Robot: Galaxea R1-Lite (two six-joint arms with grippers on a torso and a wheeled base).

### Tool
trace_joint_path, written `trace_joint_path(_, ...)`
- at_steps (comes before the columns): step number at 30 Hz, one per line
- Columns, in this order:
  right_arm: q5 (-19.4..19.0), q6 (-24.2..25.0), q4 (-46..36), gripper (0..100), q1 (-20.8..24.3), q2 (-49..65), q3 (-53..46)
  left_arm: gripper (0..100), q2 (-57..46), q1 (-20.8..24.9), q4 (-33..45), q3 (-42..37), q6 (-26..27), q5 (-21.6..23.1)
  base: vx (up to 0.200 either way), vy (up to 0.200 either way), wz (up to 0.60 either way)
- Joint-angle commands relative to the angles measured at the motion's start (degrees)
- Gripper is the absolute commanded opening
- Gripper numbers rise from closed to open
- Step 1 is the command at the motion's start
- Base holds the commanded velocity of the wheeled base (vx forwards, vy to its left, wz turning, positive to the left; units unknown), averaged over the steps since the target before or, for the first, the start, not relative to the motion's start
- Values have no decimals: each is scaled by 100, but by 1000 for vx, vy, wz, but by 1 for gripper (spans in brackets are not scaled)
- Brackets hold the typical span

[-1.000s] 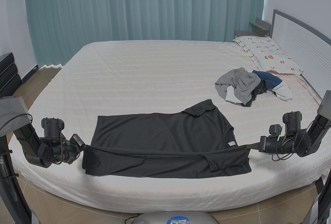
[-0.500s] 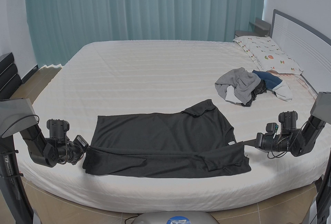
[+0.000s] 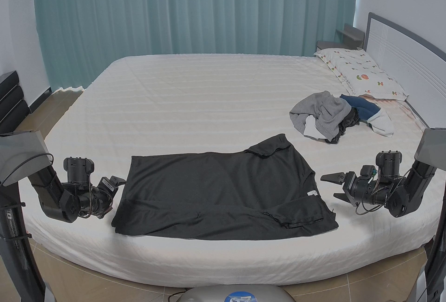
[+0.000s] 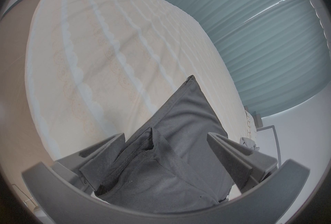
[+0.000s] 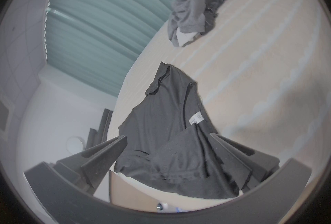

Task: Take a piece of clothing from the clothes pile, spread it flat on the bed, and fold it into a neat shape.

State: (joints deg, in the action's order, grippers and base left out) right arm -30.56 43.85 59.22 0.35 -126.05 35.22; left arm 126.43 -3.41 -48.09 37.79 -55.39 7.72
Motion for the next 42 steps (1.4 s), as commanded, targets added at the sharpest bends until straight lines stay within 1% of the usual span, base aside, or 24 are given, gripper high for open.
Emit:
trace_joint_path(1, 173, 563, 28, 100, 263, 397, -252, 100, -294, -37, -16, -88, -59, 19, 0, 0, 0)
trace_joint_path(2, 288, 792, 19, 100, 325, 397, -279, 100, -391, -37, -7, -149, -59, 28, 0, 0, 0)
trace_joint_path(3, 323, 836, 19, 100, 360, 379, -314, 100, -435, -28, -25, -211, -77, 46, 0, 0, 0)
trace_joint_path(11, 349, 853, 28, 100, 466, 371, -463, 100, -408, -19, -51, -290, -297, 46, 0, 0, 0)
trace_joint_path(14, 402, 845, 37, 100, 466, 327, -516, 100, -373, 34, -51, -316, -279, 46, 200, 0, 0)
trace_joint_path(16, 411, 827, 37, 100, 474, 309, -516, 100, -373, 86, -60, -325, -270, 37, 0, 0, 0)
trace_joint_path(17, 419, 818, 37, 100, 474, 292, -516, 100, -408, 166, -60, -387, -244, 37, 0, 0, 0)
trace_joint_path(21, 419, 818, 37, 100, 474, 300, -498, 100, -444, 192, -16, -387, 29, 46, 0, 0, 0)
trace_joint_path(28, 411, 801, 37, 100, 474, 283, -516, 100, -400, 315, 19, -299, 354, 46, 0, 0, 0)
trace_joint_path(29, 411, 792, 37, 100, 474, 248, -516, 100, -365, 315, 221, -281, 1075, 55, 0, 0, 0)
trace_joint_path(31, 411, 792, 46, 100, 510, 239, -516, 100, -356, 315, 450, -167, 1488, 90, 0, 0, 0)
trace_joint_path(33, 419, 783, 46, 100, 536, 230, -516, 100, -329, 315, 775, 53, 1663, 142, 0, 0, 0)
trace_joint_path(37, 419, 651, 54, 100, 545, 169, -551, 100, -329, 315, 1680, 580, 1980, 292, 0, 0, 0)
trace_joint_path(39, 411, 590, 54, 100, 545, 160, -560, 100, -329, 306, 1865, 607, 2235, 450, 0, 0, 0)
trace_joint_path(42, 419, 581, 54, 100, 545, 160, -569, 100, -303, 280, 1874, 536, 2454, 661, 0, 0, 0)
